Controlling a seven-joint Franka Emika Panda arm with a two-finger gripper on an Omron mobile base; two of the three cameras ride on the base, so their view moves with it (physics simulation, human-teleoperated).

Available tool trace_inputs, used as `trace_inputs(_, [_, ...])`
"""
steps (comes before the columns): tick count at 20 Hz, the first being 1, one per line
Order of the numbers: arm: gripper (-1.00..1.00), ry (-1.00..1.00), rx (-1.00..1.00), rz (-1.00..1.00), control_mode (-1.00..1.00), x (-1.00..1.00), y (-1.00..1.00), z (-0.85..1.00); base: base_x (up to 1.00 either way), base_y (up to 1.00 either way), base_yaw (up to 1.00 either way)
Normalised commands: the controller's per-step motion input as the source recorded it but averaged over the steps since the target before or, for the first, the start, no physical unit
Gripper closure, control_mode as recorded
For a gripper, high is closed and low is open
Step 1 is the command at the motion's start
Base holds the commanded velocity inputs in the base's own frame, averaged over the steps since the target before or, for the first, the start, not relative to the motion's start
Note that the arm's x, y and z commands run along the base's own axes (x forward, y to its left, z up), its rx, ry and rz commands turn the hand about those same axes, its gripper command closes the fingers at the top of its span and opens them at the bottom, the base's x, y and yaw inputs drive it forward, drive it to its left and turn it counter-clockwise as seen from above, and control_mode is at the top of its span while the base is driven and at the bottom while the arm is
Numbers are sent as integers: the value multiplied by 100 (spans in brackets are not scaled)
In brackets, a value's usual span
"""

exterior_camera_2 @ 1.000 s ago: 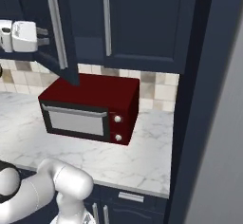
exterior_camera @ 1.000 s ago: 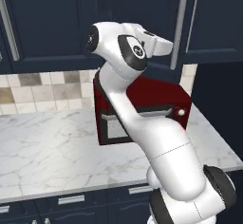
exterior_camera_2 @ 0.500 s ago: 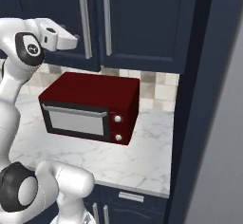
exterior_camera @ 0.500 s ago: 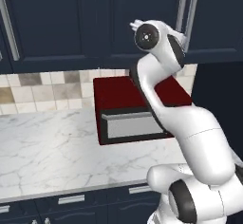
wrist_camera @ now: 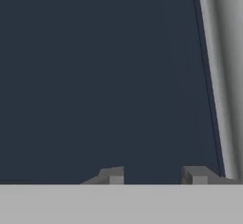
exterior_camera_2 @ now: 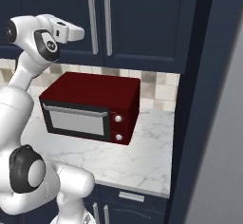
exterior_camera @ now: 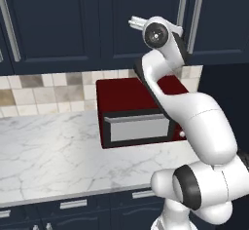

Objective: Open the cabinet and move the ladle to the pot. Then close the cabinet.

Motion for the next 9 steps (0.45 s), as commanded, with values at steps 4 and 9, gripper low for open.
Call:
trace_inputs(4, [-100, 0, 0, 8, -100, 45, -32, 11, 0, 0, 0])
trace_inputs(9, [-100, 2, 1, 10, -100, 19, -31, 1, 0, 0, 0])
